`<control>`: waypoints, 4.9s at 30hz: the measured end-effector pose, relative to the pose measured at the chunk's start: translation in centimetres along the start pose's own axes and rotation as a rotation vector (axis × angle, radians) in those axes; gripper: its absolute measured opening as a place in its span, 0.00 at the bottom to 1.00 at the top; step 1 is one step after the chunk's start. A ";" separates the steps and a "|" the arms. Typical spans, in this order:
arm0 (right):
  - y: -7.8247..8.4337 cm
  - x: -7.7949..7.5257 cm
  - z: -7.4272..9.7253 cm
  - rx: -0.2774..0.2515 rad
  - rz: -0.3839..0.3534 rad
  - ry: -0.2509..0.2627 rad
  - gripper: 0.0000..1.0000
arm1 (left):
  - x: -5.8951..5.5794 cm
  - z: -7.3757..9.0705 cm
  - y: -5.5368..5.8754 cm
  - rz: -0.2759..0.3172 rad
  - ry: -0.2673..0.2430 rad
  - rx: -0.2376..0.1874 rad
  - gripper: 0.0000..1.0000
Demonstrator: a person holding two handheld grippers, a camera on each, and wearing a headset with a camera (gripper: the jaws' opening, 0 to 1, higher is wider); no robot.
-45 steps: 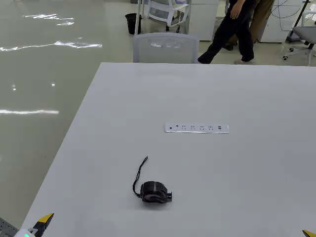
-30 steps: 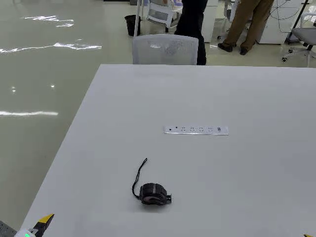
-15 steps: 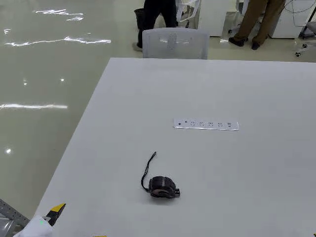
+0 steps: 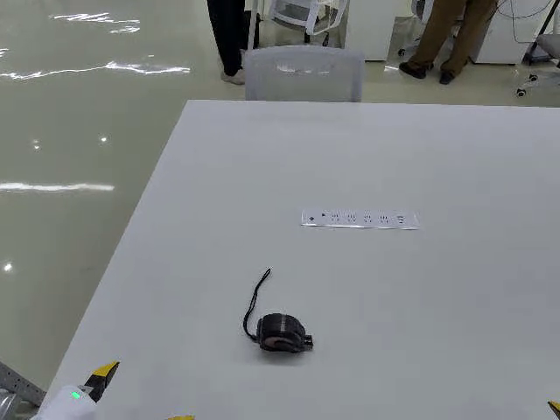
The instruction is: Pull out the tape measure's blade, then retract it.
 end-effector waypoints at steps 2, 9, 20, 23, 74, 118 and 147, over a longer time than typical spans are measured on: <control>-0.5 -0.2 -0.3 -0.002 0.012 -0.001 0.98 | -0.4 -0.6 -0.3 0.005 -0.002 0.002 0.99; -2.1 -0.3 -1.4 -0.009 0.036 -0.036 0.97 | -2.4 -2.5 -1.4 0.036 -0.007 -0.001 0.99; -4.0 0.7 -2.9 0.006 0.075 -0.098 0.95 | -2.9 -4.1 -3.1 0.016 0.047 0.000 0.99; -4.6 0.9 -3.3 0.008 0.089 -0.111 0.94 | -2.2 -4.7 -3.8 0.028 0.063 -0.018 0.99; -16.6 6.3 -15.4 0.048 0.412 -0.425 0.76 | -7.0 -15.0 -10.5 -0.529 0.463 0.186 0.97; -16.6 12.1 -27.3 0.280 0.561 -0.703 0.36 | -12.0 -21.2 -5.6 -0.772 0.644 0.424 0.50; -16.2 13.0 -29.5 0.392 0.719 -0.673 0.21 | -11.7 -21.8 -5.3 -0.826 0.626 0.403 0.30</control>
Point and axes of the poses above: the centre of the closed fingertips' face, and the gripper's own axes: z roughly backward along the fingers, x roughly to its left, y roughly out of its underside, the point moved 5 cm from there along z, roughly backward along the fingers, and after that the axes turned 5 degrees about -y, right-handed, at the moved point
